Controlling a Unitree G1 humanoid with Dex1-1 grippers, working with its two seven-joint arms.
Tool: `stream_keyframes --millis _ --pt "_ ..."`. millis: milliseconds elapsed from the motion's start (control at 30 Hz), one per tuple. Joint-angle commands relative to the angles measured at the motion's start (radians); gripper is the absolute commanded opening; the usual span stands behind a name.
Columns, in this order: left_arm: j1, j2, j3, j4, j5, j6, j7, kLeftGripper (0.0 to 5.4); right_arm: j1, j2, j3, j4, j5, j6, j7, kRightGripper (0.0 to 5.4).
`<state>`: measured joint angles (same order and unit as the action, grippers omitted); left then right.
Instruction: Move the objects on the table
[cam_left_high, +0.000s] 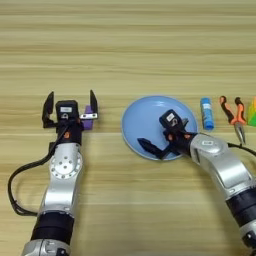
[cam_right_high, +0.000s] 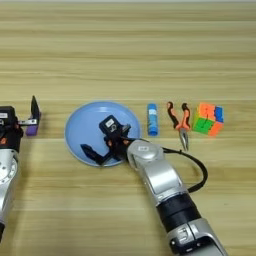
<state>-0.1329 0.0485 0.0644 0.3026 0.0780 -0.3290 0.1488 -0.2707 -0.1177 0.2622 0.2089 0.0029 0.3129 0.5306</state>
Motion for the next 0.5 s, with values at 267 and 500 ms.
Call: stream_keyframes --millis 267,500 --pt "0.0 0.0 -0.001 0.001 0.008 0.014 0.004 5.4 0.033 0.037 -0.021 -0.047 0.05 -0.099 -0.02 5.35" --pt "-0.002 0.007 0.003 0.003 0.006 0.015 0.001 5.4 0.027 0.051 -0.04 -0.067 0.078 -0.128 -0.028 5.35"
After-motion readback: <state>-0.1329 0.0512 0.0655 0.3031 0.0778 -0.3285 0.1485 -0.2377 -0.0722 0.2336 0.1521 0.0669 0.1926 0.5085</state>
